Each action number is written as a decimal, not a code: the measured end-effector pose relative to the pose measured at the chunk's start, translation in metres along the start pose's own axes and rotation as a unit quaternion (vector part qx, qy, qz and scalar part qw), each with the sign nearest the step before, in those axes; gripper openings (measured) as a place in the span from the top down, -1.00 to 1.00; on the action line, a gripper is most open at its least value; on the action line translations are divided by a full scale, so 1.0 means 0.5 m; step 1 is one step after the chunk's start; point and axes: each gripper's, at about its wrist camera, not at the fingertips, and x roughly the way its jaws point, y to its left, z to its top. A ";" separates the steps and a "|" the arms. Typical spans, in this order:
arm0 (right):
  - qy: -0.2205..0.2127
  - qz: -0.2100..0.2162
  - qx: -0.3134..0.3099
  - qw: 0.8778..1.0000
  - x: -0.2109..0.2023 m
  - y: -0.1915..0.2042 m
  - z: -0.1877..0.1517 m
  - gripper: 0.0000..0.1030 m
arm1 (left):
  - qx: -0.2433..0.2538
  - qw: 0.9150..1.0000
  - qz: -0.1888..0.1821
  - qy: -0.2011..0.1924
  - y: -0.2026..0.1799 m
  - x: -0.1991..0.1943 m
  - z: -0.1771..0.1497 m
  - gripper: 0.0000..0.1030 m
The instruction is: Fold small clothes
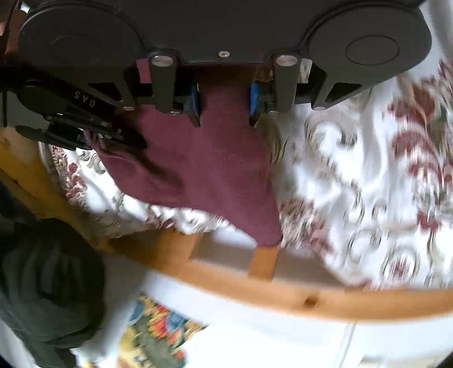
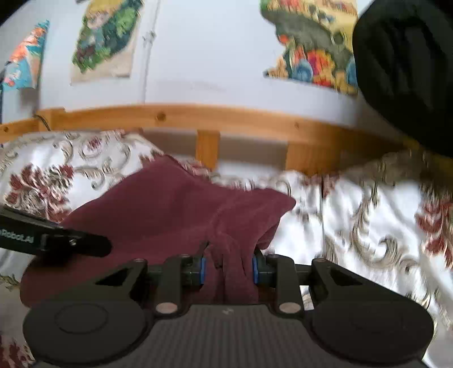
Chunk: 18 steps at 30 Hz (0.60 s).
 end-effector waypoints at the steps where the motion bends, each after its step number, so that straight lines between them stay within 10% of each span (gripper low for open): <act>1: 0.005 -0.001 0.003 1.000 0.003 -0.001 -0.008 0.29 | -0.009 1.000 -0.003 0.005 0.005 0.004 -0.002 0.29; 18: 0.028 -0.046 0.009 0.999 -0.037 -0.026 -0.036 -0.41 | -0.026 0.999 0.005 0.040 -0.022 -0.009 0.000 -0.53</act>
